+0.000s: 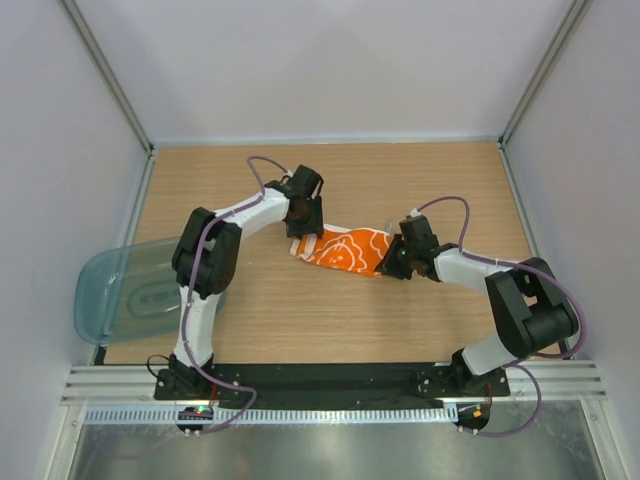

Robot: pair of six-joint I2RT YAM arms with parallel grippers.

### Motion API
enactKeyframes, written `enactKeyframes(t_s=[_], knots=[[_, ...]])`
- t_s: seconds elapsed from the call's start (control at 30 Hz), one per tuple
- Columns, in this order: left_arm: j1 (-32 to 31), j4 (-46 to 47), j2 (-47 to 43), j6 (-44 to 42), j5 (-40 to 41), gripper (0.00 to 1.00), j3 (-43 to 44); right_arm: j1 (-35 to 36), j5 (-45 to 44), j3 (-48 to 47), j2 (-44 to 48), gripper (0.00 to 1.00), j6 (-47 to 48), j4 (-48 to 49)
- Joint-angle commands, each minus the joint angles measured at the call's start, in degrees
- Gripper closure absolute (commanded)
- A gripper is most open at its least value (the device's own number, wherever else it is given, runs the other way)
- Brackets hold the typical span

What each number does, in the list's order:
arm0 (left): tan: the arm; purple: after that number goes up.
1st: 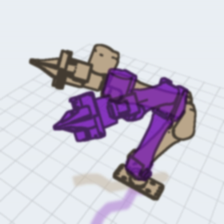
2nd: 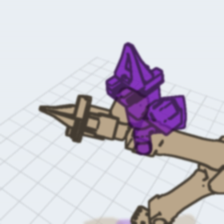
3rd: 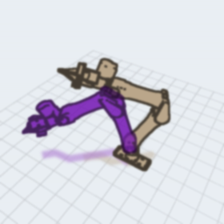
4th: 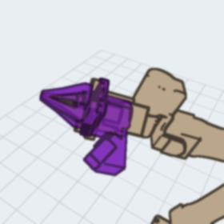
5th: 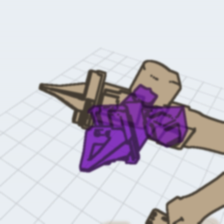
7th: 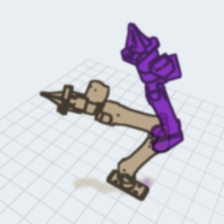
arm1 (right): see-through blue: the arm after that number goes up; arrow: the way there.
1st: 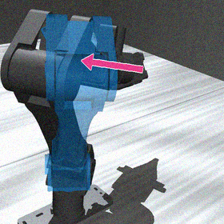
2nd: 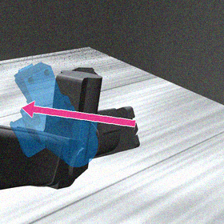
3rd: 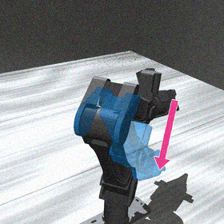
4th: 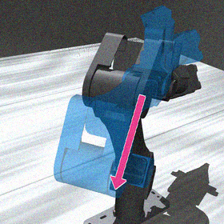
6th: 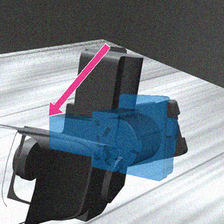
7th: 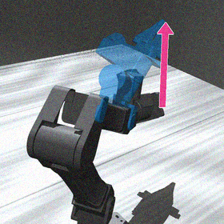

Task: Roll the towels
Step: Fold the towel

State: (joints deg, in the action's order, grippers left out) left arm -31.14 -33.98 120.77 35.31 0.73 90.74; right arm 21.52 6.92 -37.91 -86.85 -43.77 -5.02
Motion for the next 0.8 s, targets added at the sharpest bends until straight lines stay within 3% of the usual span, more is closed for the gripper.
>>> enactKeyframes(t_s=[0.0,0.1,0.17,0.2,0.27,0.33,0.37,0.4,0.5,0.63,0.67,0.7,0.77], knots=[[-0.3,2.9,0.2,-1.1,-2.9,0.48,2.6,0.3,-1.5,2.0,0.0,0.81,2.5,-7.4],[-0.6,3.7,0.5,-1.2,-3.6,0.56,1.9,0.3,-1.6,1.9,-0.3,0.81,2.5,-7.3],[-0.7,4.1,0.5,-1.3,-4.3,0.68,1.5,0.3,-1.6,1.9,-0.7,0.82,2.6,-7.4],[-0.7,4.0,0.2,-1.2,-4.2,0.82,1.4,0.3,-1.6,1.8,-0.9,0.82,2.7,-7.4],[-0.7,3.9,-0.7,-1.4,-2.7,0.88,1.1,0.2,-1.6,1.8,-1.1,0.82,2.8,-7.6],[-0.7,3.1,-2.0,-1.6,-1.4,0.8,1.2,0.3,-1.4,1.9,-1.3,0.83,2.9,-7.6],[-0.7,2.8,-2.4,-2.1,0.5,0.62,1.5,0.2,-1.4,1.9,-1.3,0.83,2.9,-7.6],[-0.8,2.3,-2.6,-2.4,1.3,0.55,1.6,0.3,-1.4,2.0,-1.3,0.82,2.9,-7.6],[-0.7,0.8,-3.1,-3.6,3.6,0.53,2.4,0.3,-1.5,2.0,-1.2,0.83,3.0,-7.8],[-0.7,0.6,-2.7,-4.2,2.4,0.71,2.9,0.3,-1.5,1.9,-1.3,0.82,3.0,-7.8],[-0.7,0.6,-2.6,-4.4,2.2,0.88,3.0,0.3,-1.5,1.9,-1.4,0.82,3.0,-7.8],[-0.7,0.6,-2.6,-4.5,2.3,0.95,3.0,0.3,-1.5,1.9,-1.4,0.82,3.0,-7.7],[-0.7,0.4,-2.6,-4.7,2.8,1.0,3.0,0.2,-1.5,1.9,-1.7,0.82,3.2,-7.8]])
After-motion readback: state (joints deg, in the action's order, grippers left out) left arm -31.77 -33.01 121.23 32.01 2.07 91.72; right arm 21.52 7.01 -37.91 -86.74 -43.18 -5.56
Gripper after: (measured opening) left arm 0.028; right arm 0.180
